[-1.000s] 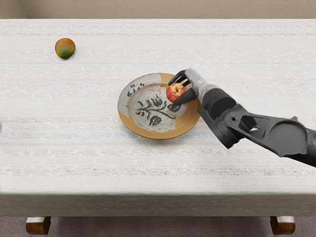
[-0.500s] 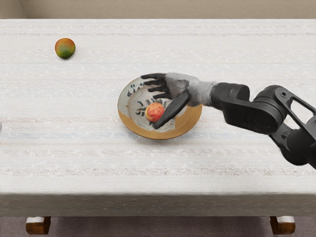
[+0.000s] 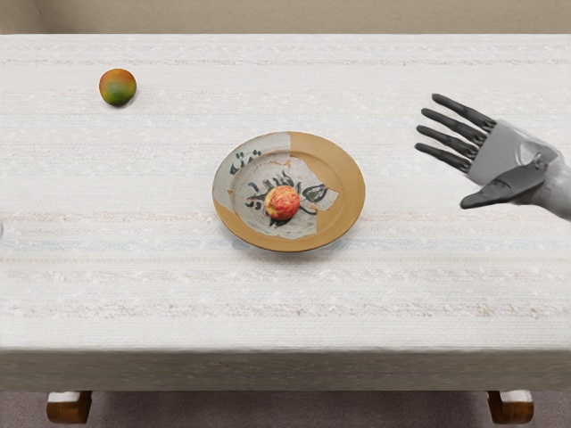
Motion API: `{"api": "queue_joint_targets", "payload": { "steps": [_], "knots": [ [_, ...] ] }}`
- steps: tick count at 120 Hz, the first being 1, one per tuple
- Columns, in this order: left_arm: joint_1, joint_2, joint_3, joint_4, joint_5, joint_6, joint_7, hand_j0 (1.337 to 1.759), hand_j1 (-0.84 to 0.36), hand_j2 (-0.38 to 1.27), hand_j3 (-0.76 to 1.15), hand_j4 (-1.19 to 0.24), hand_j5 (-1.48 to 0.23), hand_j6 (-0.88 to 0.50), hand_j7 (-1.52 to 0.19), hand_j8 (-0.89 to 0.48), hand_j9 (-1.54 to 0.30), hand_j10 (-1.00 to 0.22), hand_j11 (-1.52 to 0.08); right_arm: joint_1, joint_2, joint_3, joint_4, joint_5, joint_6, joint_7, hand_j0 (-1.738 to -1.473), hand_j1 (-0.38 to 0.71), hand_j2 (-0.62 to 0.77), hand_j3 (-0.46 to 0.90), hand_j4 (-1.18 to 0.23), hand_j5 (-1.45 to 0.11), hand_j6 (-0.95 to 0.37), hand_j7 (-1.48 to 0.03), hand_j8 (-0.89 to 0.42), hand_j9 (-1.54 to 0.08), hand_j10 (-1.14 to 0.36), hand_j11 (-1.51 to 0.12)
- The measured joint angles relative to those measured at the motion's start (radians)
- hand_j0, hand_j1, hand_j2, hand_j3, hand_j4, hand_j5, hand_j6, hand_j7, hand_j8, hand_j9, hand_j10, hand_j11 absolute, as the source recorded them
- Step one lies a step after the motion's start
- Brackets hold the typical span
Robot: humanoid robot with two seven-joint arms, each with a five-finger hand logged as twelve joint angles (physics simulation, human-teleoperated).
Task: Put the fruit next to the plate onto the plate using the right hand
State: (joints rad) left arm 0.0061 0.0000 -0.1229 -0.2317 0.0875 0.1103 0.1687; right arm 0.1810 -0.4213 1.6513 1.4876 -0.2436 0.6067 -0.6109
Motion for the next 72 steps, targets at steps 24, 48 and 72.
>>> {"api": "queue_joint_targets", "payload": {
  "steps": [24, 48, 72],
  "knots": [
    [0.0, 0.0, 0.0, 0.0, 0.0, 0.0, 0.0, 1.658, 0.34, 0.0, 0.0, -0.01, -0.01, -0.01, -0.01, -0.01, -0.01, -0.01, -0.01, -0.077, -0.005, 0.117, -0.019, 0.01, 0.004, 0.0, -1.658, -0.32, 0.0, 0.0, -0.02, -0.03, -0.02, -0.03, -0.02, -0.03, -0.02, -0.03],
    [0.0, 0.0, 0.0, 0.0, 0.0, 0.0, 0.0, 1.658, 0.34, 0.0, 0.0, -0.01, -0.01, -0.01, -0.01, -0.01, -0.01, -0.01, -0.01, -0.105, 0.001, 0.174, -0.033, 0.012, 0.004, 0.0, -1.658, -0.32, 0.0, 0.0, -0.02, -0.03, -0.02, -0.03, -0.02, -0.03, -0.02, -0.03],
    [0.0, 0.0, 0.0, 0.0, 0.0, 0.0, 0.0, 1.658, 0.34, 0.0, 0.0, -0.01, -0.01, -0.01, -0.01, -0.01, -0.01, -0.01, -0.01, -0.145, 0.006, 0.225, -0.048, 0.087, 0.004, 0.0, -1.658, -0.32, 0.0, 0.0, -0.02, -0.03, -0.02, -0.03, -0.02, -0.03, -0.02, -0.03]
  ]
}}
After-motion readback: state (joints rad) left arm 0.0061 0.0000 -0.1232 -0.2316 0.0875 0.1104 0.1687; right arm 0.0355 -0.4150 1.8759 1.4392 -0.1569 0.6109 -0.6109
